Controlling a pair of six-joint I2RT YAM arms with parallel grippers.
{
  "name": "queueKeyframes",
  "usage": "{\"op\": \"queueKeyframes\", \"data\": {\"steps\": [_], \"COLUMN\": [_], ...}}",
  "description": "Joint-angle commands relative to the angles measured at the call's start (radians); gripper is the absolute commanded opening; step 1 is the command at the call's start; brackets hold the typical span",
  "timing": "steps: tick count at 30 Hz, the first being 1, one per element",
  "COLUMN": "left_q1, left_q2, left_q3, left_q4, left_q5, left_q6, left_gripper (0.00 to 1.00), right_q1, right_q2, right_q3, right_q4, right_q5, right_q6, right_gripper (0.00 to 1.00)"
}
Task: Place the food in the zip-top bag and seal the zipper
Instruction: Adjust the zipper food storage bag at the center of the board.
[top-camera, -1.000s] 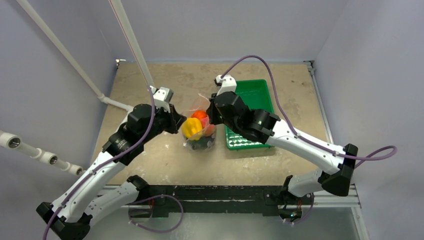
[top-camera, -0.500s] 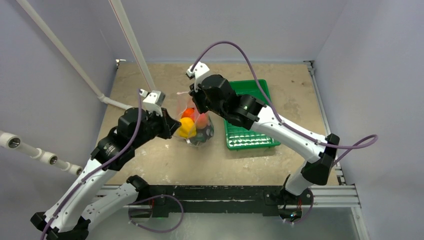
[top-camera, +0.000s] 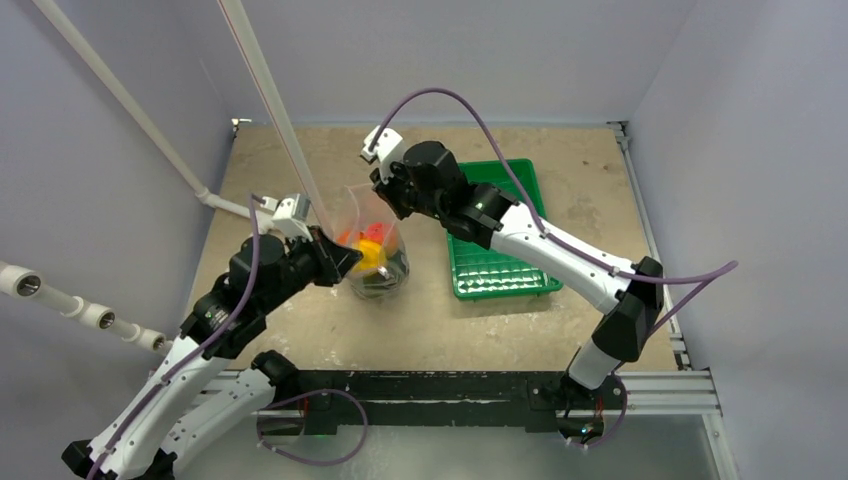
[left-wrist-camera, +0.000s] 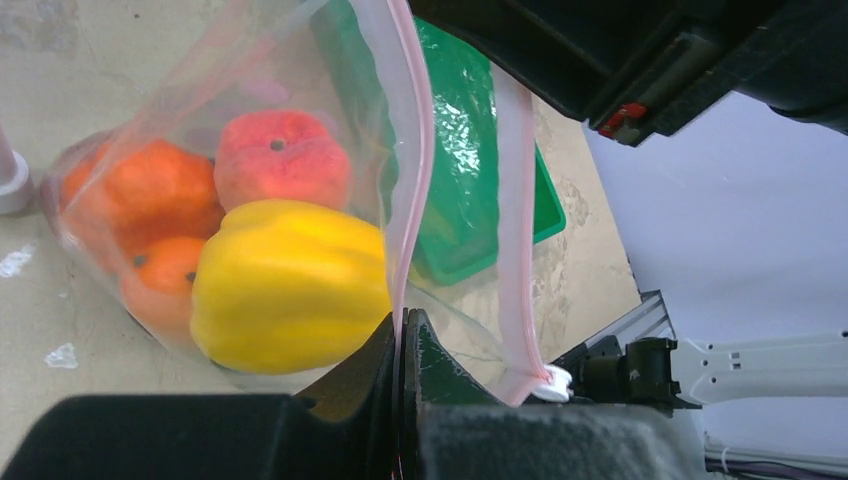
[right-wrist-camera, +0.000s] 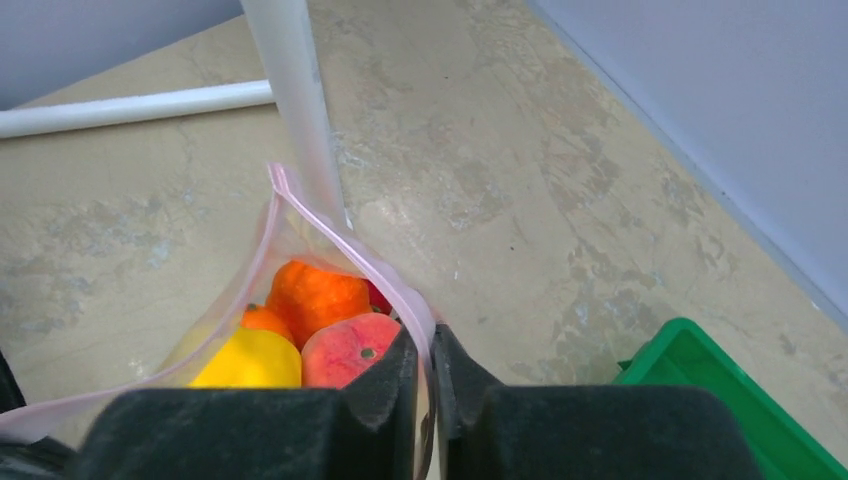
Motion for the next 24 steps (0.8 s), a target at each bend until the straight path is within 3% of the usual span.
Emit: {"op": "queueKeyframes", "data": {"steps": [1, 4, 8, 17, 24], "left_q1": [0.002, 0.003, 0.002, 0.002, 0.002], "left_q2": [-0.008, -0.011, -0.009, 0.0, 0.003], "left_q3": [-0.047, -0.067, -0.079, -0.092, -0.093], "left_q4": [0.101, 0.126, 0.142, 0.175, 0.187], "left_q5": [-0.011, -0.011, -0.049, -0.063, -0.059], "left_q6": [-0.086, -0.099, -0.108, -0.12, -0.122], "left_gripper": [0.0, 0.0, 0.0, 0.0, 0.0], "right_q1": [0.0, 0.001, 0.005, 0.043, 0.158], "right_q2": [-0.044, -0.072, -0.133, -0.305, -0.406], "right_q3": [-0.021, -0.026, -0.039, -0.15, -0.247], "right_q4": [0.135, 0.137, 0.133, 0.137, 0.104], "right_q5": [-0.012, 0.002, -0.01, -0.058, 0.042], "right_q6": [-0.019, 0.004, 0.034, 0.165, 0.36], "right_gripper": [0.23, 0.45, 0.6, 0.68, 0.69]}}
